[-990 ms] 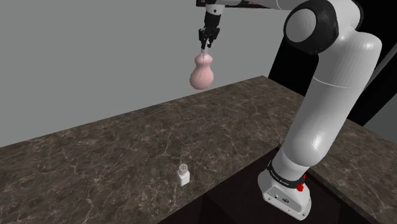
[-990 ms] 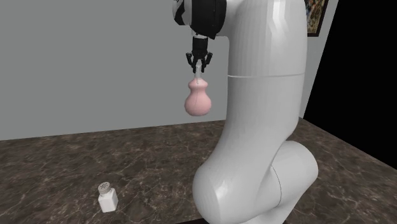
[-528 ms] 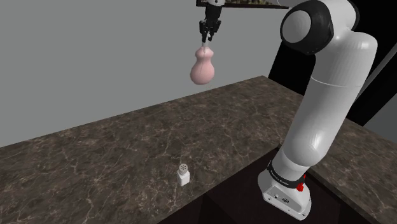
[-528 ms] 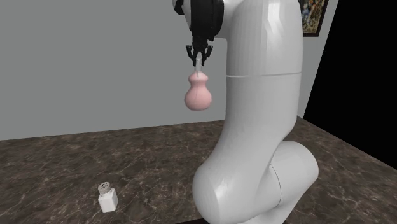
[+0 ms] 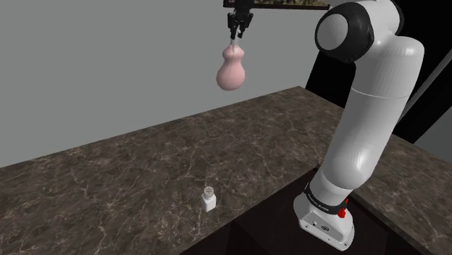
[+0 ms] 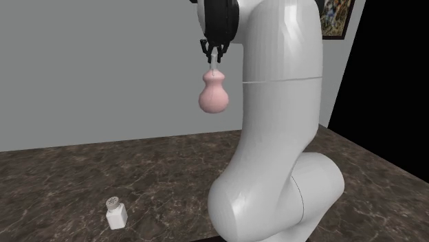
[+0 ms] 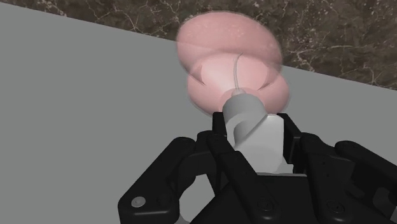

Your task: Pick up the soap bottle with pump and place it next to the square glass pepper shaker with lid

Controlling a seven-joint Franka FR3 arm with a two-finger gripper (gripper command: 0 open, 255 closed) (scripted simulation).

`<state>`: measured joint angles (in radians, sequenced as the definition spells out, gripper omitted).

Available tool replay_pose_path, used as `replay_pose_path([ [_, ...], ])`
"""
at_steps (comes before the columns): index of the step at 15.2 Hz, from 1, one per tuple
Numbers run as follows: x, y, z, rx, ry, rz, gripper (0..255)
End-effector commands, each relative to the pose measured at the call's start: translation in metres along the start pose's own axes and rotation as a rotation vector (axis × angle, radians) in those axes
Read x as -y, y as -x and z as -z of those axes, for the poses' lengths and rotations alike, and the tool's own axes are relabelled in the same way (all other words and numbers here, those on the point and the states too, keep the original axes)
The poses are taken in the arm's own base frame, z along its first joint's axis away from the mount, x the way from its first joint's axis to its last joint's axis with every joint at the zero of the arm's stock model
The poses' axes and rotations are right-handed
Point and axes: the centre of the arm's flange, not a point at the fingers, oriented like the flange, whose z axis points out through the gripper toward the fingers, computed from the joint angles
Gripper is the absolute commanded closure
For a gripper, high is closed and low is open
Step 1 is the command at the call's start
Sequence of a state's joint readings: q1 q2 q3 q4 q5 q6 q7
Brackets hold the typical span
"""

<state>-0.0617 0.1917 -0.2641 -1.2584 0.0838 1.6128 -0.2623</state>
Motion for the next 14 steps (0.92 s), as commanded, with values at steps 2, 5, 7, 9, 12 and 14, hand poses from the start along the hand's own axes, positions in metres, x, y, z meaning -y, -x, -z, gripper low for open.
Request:
replay_pose_path([
  [2, 0.02, 0.021, 0.02, -0.002, 0.0, 0.0, 255],
  [5, 0.044, 0.045, 0.04, -0.002, 0.0, 0.0, 255],
  [7, 0.06, 0.061, 0.054, -0.002, 0.0, 0.0, 255],
  [9, 0.077, 0.077, 0.068, -0.002, 0.0, 0.0, 255],
  [12, 0.101, 0.101, 0.088, -0.002, 0.0, 0.0, 255],
  [14, 0.117, 0.116, 0.102, -0.002, 0.0, 0.0, 255],
])
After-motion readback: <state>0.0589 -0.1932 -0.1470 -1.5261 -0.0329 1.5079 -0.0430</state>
